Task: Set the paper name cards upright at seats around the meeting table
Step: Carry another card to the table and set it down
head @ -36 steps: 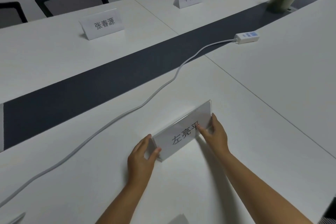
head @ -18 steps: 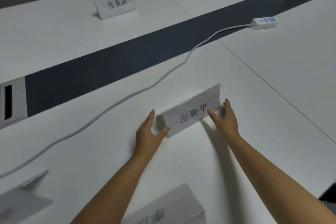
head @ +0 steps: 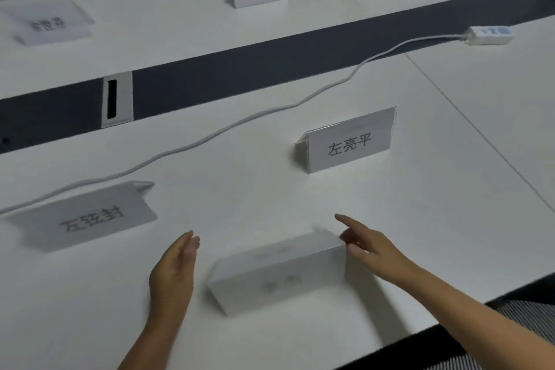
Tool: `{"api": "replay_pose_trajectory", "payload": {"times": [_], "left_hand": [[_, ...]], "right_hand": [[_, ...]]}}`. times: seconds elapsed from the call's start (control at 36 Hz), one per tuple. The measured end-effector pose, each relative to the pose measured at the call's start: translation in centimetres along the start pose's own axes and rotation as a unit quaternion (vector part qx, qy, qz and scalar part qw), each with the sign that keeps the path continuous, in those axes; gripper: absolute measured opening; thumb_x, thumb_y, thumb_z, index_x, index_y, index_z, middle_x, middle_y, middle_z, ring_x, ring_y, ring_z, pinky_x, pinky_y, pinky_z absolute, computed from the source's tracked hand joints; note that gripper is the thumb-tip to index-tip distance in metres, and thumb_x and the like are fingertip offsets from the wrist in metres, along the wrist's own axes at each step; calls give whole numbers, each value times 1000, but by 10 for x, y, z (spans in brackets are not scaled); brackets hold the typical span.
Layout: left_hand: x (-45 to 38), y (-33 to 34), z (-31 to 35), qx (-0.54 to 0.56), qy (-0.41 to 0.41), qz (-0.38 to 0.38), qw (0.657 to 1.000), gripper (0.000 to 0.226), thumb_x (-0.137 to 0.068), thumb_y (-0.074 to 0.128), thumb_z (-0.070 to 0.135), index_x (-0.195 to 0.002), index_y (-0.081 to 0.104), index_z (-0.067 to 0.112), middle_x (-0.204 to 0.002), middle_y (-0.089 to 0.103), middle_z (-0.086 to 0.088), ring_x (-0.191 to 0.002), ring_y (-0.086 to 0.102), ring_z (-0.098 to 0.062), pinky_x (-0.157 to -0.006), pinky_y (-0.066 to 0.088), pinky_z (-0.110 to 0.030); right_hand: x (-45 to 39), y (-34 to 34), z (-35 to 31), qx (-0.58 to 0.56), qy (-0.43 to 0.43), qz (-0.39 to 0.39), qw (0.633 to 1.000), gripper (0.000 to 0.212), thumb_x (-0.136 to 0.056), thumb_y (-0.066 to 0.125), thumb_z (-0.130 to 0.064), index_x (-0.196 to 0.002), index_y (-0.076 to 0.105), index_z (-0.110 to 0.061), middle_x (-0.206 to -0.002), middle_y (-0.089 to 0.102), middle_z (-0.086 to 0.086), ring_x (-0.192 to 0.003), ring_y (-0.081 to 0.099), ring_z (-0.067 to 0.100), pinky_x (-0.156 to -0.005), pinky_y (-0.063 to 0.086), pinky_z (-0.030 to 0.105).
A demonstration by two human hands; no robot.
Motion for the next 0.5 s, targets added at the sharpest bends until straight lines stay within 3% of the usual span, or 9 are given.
{"api": "replay_pose_trajectory", "payload": {"times": [0.06, 0.14, 0.17, 0.19, 0.22, 0.28, 0.33, 0.44, 0.5], "left_hand": [[20, -8, -15, 12, -8, 33, 999, 29, -89, 47, 15, -117, 56, 14, -119, 60, -12, -108, 55, -21, -94, 36, -20], [43, -3, -38, -30, 11, 35, 999, 48, -86, 52, 8, -99, 58, 54, -86, 67, 16, -80, 55, 13, -71, 33, 6], [49, 0, -46, -39, 10, 31, 999, 51, -84, 54, 5, -101, 57, 54, -75, 65, 24, -74, 53, 19, -68, 33, 6], [56, 4, -51, -43, 2, 22, 999, 48, -82, 56, 3, -112, 56, 40, -72, 62, 32, -72, 52, 21, -68, 35, 3], [61, 9, -56, -49, -6, 19, 999, 45, -81, 58, 2, -121, 52, 22, -72, 62, 32, -72, 55, 18, -68, 38, -2], [69, 16, -51, -56, -1, 23, 998, 47, -80, 60, 2, -125, 47, 7, -84, 65, 11, -80, 59, -2, -68, 40, -7], [74, 19, -42, -65, 8, 41, 997, 41, -81, 57, -1, -121, 51, 2, -95, 59, -9, -88, 55, -21, -68, 40, -9], [76, 26, -38, -110, 23, 32, 993, 34, -80, 59, 1, -114, 57, -1, -108, 58, -23, -97, 60, -35, -88, 43, -34], [74, 29, -38, -121, 26, 26, 992, 29, -81, 58, 3, -110, 58, -3, -110, 60, -26, -99, 60, -37, -86, 44, -37]], "right_hand": [[5, 7, -6, 2, 11, -10, 1000, 66, -61, 47, -56, -120, 19, -48, -97, 54, -11, -78, 55, -8, -70, 44, 7], [13, 17, -9, 33, 14, -10, 999, 76, -77, 62, -36, -136, 13, -35, -97, 55, -8, -83, 57, 2, -70, 46, 9], [15, 20, -9, 42, 9, -5, 999, 74, -81, 61, -30, -138, 14, -31, -98, 56, -6, -88, 57, 4, -72, 46, 9], [17, 22, -10, 46, 8, 2, 999, 71, -82, 60, -27, -139, 17, -28, -100, 57, -4, -92, 57, 7, -75, 46, 11], [18, 24, -11, 46, 10, 14, 999, 68, -83, 59, -26, -139, 20, -26, -103, 56, -3, -94, 57, 11, -78, 46, 14], [19, 26, -13, 51, 14, 44, 998, 63, -83, 59, -25, -138, 26, -22, -106, 55, -1, -95, 57, 16, -84, 46, 21], [20, 26, -14, 64, 16, 77, 995, 62, -83, 60, -24, -137, 30, -16, -106, 55, 1, -97, 55, 17, -86, 45, 24], [25, 23, -15, 44, 19, 130, 990, 56, -82, 62, -19, -132, 38, -9, -115, 59, 9, -93, 55, 16, -85, 40, 22], [28, 24, -15, 39, 25, 143, 989, 54, -82, 61, -18, -131, 40, -9, -115, 59, 10, -91, 55, 16, -84, 40, 22]]}}
Point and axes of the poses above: each hand's wrist, its own x-axis away from the middle knuckle, its own y-axis out of the palm, z = x × y, the point moved 6 cm from there along -x, towards the middle knuckle
